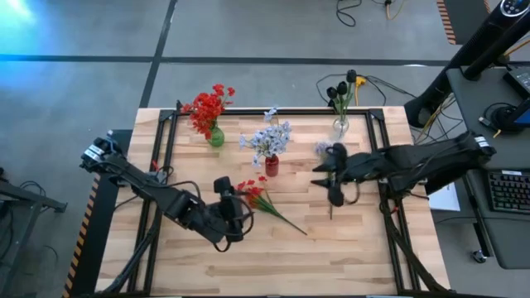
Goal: Sort flowers into vase by color
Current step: Put the red flowers into the green vase
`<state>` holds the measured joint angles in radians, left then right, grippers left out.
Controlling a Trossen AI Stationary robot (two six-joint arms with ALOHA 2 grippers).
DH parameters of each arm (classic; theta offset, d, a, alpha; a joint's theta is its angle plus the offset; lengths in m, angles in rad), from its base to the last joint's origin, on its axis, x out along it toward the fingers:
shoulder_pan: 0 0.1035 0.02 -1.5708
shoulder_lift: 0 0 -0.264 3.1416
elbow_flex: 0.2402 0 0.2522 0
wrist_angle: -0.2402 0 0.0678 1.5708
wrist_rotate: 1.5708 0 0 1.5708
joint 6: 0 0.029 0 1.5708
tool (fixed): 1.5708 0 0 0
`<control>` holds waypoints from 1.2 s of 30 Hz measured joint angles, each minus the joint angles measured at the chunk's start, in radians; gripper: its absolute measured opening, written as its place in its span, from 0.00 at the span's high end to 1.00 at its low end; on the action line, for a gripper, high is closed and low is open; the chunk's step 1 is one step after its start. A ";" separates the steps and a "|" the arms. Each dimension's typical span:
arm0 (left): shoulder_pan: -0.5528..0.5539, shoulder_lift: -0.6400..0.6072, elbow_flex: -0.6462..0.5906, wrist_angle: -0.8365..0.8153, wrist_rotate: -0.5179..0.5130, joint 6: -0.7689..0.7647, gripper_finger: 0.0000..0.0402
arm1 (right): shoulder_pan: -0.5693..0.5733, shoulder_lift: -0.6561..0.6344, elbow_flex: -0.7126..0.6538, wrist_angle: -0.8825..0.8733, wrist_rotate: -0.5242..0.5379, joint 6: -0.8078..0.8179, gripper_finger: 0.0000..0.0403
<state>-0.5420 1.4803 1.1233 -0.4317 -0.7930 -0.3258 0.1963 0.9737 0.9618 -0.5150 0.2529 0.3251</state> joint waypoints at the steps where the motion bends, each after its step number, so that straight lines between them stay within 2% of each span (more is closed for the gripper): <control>1: 0.000 -0.001 0.000 -0.040 0.000 -0.036 0.35 | 0.005 0.024 0.000 -0.008 0.000 0.013 0.55; 10: 0.000 -0.022 0.042 -0.409 0.000 -0.343 0.35 | 0.026 0.239 0.000 0.007 0.000 0.030 0.52; 15: -0.010 -0.022 0.043 -0.425 -0.005 -0.342 0.35 | 0.043 0.355 0.000 0.094 0.000 0.024 0.47; 21: -0.075 -0.023 0.028 -0.427 -0.107 -0.340 0.38 | 0.071 0.501 0.000 0.263 0.001 0.015 0.41; 25: -0.119 -0.026 0.027 -0.466 -0.136 -0.378 0.41 | 0.081 0.595 0.000 0.337 0.001 0.024 0.39; 32: -0.143 -0.027 0.026 -0.605 -0.141 -0.519 0.43 | 0.110 0.735 0.000 0.465 0.001 0.032 0.40; 36: -0.148 -0.028 0.026 -0.648 -0.143 -0.544 0.43 | 0.118 0.779 0.000 0.496 0.001 0.055 0.43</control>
<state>-0.6901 1.4527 1.1494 -1.0801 -0.9357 -0.8697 0.3147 1.7531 0.9615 -0.0194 0.2543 0.3803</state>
